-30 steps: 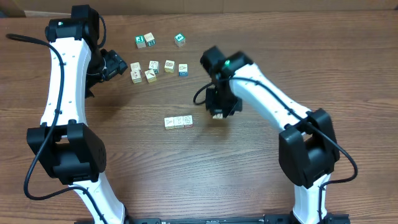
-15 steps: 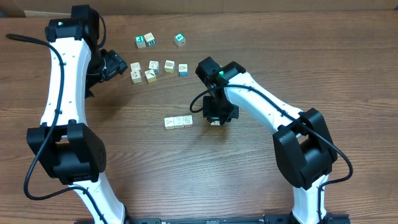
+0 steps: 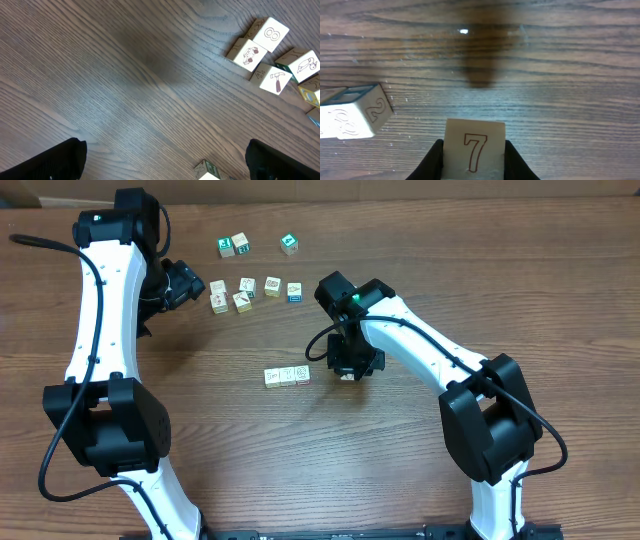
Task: Form a horizontal line
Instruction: 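Carry the 7 block forward and set it down right of the row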
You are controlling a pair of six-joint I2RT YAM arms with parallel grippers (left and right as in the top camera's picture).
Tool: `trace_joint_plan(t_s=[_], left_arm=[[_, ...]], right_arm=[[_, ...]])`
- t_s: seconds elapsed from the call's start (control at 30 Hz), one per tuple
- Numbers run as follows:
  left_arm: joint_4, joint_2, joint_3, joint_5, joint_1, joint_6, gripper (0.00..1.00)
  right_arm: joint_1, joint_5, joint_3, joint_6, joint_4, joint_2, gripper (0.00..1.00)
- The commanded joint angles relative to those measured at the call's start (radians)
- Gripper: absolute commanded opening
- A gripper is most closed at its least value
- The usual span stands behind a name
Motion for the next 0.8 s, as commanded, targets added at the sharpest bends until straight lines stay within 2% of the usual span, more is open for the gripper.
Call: trace_joint_plan(t_s=[0.0,0.57,0.67,0.77], left_arm=[[-0.002,0.009,-0.005,-0.003,-0.002,0.004,1.00],[-0.002,0.009,-0.005,-0.003,-0.004,0.004,1.00],[-0.002,0.009,-0.005,-0.003,-0.009,0.004,1.00],[-0.002,0.009,-0.005,-0.003,-0.008,0.004,1.00]], right_arm=[[-0.003,0.059,-0.004,0.007,-0.010,0.003,0.15],[0.002,0.066,-0.040,0.007,0.035,0.003,0.15],[0.002,0.066,-0.085,0.007,0.099,0.003,0.20],[0.002,0.066,-0.097,0.007,0.119,0.003,0.21]])
